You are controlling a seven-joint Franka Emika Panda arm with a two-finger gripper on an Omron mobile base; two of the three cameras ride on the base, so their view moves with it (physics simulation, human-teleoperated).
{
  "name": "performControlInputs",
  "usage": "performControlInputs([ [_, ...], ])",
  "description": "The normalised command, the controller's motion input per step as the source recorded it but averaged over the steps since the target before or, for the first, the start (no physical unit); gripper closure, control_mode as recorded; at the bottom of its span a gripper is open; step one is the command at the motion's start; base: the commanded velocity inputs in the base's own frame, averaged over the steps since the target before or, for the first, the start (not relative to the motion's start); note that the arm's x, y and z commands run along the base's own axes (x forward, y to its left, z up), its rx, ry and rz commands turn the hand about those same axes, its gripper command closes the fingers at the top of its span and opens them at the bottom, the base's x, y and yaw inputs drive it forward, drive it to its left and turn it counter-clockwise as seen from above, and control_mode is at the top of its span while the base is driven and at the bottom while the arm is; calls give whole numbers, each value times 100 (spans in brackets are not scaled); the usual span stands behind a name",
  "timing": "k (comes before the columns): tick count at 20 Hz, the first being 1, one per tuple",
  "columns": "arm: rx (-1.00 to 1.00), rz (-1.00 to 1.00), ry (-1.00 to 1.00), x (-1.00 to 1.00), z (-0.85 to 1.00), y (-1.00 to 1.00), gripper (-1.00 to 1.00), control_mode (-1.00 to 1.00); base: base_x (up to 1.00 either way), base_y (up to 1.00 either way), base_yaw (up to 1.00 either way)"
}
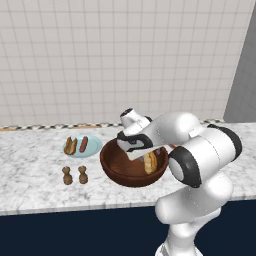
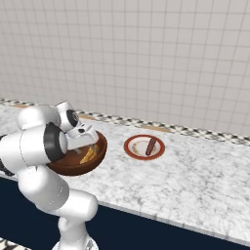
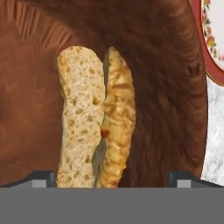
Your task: Place one bun and one sausage from the bowl on each plate.
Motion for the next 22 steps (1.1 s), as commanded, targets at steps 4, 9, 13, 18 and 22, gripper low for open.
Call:
performControlInputs([
  [4, 0, 0, -1, 1, -22, -27, -100, -100, 0, 0, 0],
  [9, 0, 0, -5, 9, -29, 0, -100, -100, 0, 0, 0],
  [13, 0, 0, -7, 3, -27, 0, -100, -100, 0, 0, 0],
  [18, 0, 0, -12, 0, -13, 0, 100, -100, 0, 0, 0],
  [22, 0, 0, -13, 0, -4, 0, 100, -100, 0, 0, 0],
])
